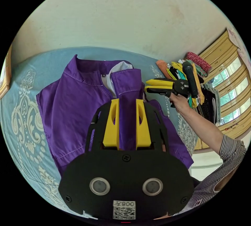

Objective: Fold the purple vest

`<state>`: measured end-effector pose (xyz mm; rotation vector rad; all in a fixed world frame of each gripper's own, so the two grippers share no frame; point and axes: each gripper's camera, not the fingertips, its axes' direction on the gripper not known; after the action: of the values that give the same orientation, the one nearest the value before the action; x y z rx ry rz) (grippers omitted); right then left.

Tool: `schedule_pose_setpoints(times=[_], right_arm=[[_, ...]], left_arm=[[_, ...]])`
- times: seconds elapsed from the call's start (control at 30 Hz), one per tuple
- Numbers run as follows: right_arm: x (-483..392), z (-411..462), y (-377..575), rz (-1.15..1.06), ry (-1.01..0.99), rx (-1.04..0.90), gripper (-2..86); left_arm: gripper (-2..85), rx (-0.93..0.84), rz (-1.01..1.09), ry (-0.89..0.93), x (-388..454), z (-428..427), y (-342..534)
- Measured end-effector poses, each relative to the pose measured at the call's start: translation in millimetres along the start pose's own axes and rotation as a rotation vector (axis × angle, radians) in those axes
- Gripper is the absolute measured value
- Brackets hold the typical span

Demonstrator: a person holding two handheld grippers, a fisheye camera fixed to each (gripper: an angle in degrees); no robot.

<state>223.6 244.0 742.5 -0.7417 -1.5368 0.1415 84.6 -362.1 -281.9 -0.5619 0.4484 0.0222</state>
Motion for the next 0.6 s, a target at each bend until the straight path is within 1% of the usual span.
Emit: schedule_pose_setpoints(times=[0.1,0.23,0.27,0.33,0.4,0.47,0.5,0.53,0.57,0.6], right_arm=[[-13.7,7.6,-9.4,-0.054,0.039,0.027,7.8],[-20.3,9.5,-16.6,-0.095,0.029,0.041,3.4],[-21.9,8.4,-17.9,-0.106,0.036,0.037,2.1],[-21.3,1.0,-17.6,-0.095,0.089,0.046,1.3],[-14.7,-27.7,-14.0,-0.082,0.106,0.126,1.0],[-5.6,-55.9,-11.8,-0.057,0.116,0.186,1.0],[0.8,-72.2,-10.8,-0.051,0.106,0.224,1.1],[4.0,-78.1,-11.4,-0.047,0.105,0.23,1.2],[10.2,-83.1,-14.9,-0.039,0.104,0.225,1.5],[17.0,-78.0,-22.0,-0.027,0.082,0.185,2.2]], left_arm=[[3.9,-0.04,-0.01,0.018,-6.2,10.8,-11.5],[1.3,0.068,-0.006,0.058,-9.7,-10.5,-5.4],[1.2,0.081,-0.006,0.047,-9.5,-14.4,-3.8],[0.9,0.165,0.009,0.021,-7.2,-35.1,3.5],[0.9,0.249,0.008,0.011,-6.4,-53.2,9.9],[1.0,0.327,0.009,-0.026,-4.6,-68.9,15.0],[1.2,0.353,0.004,-0.085,-3.8,-73.7,15.6],[1.4,0.341,-0.003,-0.155,-4.5,-70.7,12.0],[1.6,0.317,0.0,-0.184,-5.7,-65.9,8.6],[2.1,0.241,-0.013,-0.232,-11.3,-51.1,0.7]])
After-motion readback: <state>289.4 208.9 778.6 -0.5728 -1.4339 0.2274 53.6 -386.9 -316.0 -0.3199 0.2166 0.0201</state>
